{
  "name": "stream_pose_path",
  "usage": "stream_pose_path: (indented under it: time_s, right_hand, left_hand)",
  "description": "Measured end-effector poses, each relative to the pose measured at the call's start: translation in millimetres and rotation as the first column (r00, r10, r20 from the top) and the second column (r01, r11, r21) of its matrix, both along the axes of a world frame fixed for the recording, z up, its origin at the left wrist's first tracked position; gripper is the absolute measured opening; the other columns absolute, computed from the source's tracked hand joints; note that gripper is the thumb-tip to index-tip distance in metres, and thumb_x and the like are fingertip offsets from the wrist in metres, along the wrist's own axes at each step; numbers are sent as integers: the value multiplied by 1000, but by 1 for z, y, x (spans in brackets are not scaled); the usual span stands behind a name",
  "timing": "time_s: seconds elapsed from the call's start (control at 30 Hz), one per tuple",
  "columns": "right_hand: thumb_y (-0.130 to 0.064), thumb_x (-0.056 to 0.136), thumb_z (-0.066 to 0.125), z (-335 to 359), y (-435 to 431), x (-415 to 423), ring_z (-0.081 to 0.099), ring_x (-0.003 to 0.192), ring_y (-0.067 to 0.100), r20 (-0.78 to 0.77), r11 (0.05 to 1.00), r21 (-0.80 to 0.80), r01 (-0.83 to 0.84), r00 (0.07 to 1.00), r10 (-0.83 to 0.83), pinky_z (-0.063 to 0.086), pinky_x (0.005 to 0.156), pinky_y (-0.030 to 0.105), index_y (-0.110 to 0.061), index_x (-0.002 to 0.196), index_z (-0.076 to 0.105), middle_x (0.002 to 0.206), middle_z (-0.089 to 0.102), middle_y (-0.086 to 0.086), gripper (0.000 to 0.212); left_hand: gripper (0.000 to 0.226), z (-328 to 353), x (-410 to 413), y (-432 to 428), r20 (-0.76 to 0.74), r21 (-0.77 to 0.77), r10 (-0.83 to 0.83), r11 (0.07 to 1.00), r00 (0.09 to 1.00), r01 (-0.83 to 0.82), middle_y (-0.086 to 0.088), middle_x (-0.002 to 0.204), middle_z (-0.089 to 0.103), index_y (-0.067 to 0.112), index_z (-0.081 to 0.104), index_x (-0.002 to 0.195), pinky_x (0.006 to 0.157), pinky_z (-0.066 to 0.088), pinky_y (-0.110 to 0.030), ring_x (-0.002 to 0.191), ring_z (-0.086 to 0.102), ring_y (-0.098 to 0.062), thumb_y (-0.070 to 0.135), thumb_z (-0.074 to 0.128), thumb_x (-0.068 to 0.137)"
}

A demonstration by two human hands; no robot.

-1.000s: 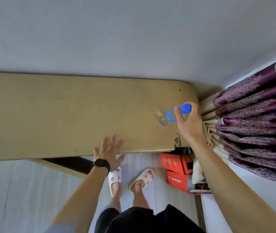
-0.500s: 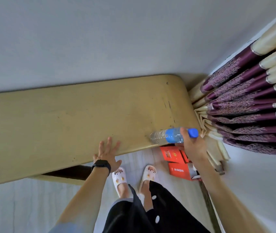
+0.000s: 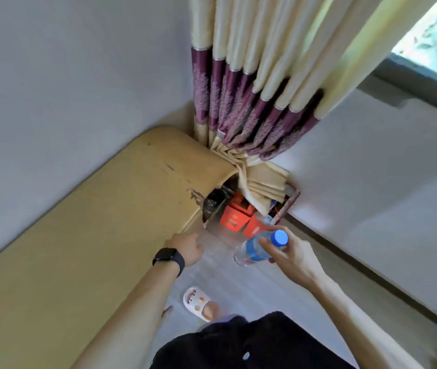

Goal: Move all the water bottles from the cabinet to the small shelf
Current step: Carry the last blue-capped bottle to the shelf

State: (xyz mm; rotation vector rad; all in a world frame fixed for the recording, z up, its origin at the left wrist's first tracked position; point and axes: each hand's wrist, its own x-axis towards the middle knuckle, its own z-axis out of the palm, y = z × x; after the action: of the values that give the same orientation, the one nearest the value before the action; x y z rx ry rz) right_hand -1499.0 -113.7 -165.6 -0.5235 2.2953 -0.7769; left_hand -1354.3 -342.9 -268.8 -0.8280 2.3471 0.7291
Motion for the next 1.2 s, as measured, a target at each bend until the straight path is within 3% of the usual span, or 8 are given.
stream_pose_path:
  time_s: [0.1, 0.23, 0.4, 0.53, 0.77, 0.97, 1.1, 1.2]
  right_hand:
    - [-58, 84, 65, 22, 60, -1, 68, 66, 13, -50, 991, -86, 100, 993, -104, 57, 63, 31, -49, 108, 57, 83, 71, -8, 27]
    - [-56, 83, 69, 48, 156, 9, 69, 69, 19, -90, 928, -180, 326, 934, -346, 57, 66, 33, -48, 105, 59, 78, 71, -5, 26]
    - [-54, 84, 68, 73, 301, 48, 60, 58, 16, -216, 838, -246, 487, 815, -538, 50, 62, 26, -41, 105, 59, 61, 64, -8, 26]
    - [-56, 82, 68, 86, 422, 94, 52, 54, 12, -307, 737, -248, 629, 670, -676, 45, 59, 22, -39, 101, 61, 55, 58, -6, 26]
    - [-67, 77, 63, 108, 618, 195, 59, 67, 14, -393, 457, -219, 862, 351, -850, 48, 62, 27, -43, 94, 58, 62, 60, -7, 30]
    - [-68, 79, 62, 103, 744, 294, 59, 63, 10, -373, 91, -270, 959, -17, -928, 46, 58, 24, -41, 96, 58, 64, 63, -7, 32]
    - [-61, 80, 67, 98, 814, 351, 55, 61, 6, -401, -124, -251, 960, -220, -889, 40, 59, 14, -38, 95, 61, 67, 58, -29, 27]
    - [-67, 78, 63, 94, 879, 396, 56, 62, 11, -445, -262, -228, 938, -340, -828, 44, 61, 18, -37, 95, 61, 67, 63, -16, 34]
  left_hand:
    - [44, 33, -60, 47, -129, -60, -198, 980, 972, 192, -8, 132, 60, 21, 50, 139, 95, 45, -35, 119, 55, -30, 32, 45, 97]
    - [30, 73, -111, 138, -171, -258, -503, 853, 847, 454, -3, 116, 66, 23, 61, 110, 85, 49, -39, 109, 58, -30, 36, 45, 89]
    - [45, 107, -132, 284, -178, -319, -727, 680, 663, 660, 1, 138, 55, 27, 53, 135, 102, 41, -36, 129, 48, -23, 40, 46, 93]
    - [45, 129, -130, 411, -243, -359, -837, 548, 491, 756, 4, 139, 55, 31, 51, 136, 102, 42, -38, 129, 48, -23, 42, 46, 93]
    - [46, 167, -117, 646, -265, -404, -960, 198, 93, 893, 8, 145, 47, 35, 45, 140, 105, 35, -34, 133, 42, -20, 39, 45, 95]
    - [43, 185, -91, 846, -208, -447, -930, -184, -302, 875, 7, 140, 51, 35, 49, 136, 104, 38, -36, 130, 45, -22, 40, 43, 94]
    - [43, 182, -61, 966, -244, -448, -852, -325, -463, 833, 8, 131, 55, 35, 52, 128, 99, 42, -38, 123, 50, -23, 47, 41, 88]
    - [38, 177, -31, 1071, -257, -445, -786, -419, -562, 791, 7, 131, 55, 34, 52, 127, 101, 39, -36, 125, 49, -21, 47, 45, 92]
